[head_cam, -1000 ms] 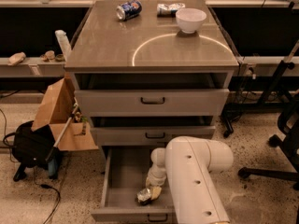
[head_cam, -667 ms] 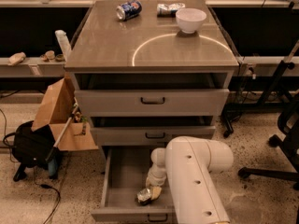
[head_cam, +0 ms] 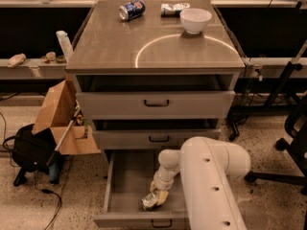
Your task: Pick 7up can from bottom drawer and place on counter
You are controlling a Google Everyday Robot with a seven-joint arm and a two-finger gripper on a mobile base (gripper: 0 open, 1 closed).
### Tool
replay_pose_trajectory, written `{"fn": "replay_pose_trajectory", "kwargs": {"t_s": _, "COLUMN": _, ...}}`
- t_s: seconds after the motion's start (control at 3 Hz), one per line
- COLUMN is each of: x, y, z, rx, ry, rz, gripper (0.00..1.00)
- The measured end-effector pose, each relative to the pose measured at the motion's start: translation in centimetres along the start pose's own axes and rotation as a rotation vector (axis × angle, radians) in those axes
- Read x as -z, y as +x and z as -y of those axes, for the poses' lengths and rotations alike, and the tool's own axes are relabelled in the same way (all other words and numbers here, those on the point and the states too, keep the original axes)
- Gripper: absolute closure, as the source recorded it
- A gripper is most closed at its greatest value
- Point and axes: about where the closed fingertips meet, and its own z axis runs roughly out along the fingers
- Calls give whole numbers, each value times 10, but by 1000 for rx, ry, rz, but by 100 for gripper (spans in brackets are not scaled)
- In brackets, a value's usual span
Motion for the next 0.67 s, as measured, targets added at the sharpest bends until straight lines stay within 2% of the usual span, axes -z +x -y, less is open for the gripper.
{"fn": "replay_pose_trajectory", "kwargs": {"t_s": 0.33, "x": 22, "y": -11, "z": -10, "rx": 69, "ry": -5, "rz": 8, "gripper": 100}}
{"fn": "replay_pose_trajectory", "kwargs": {"t_s": 0.67, "x": 62, "y": -32, "z": -25, "rx": 179, "ry": -4, "rz": 31, "gripper": 100}}
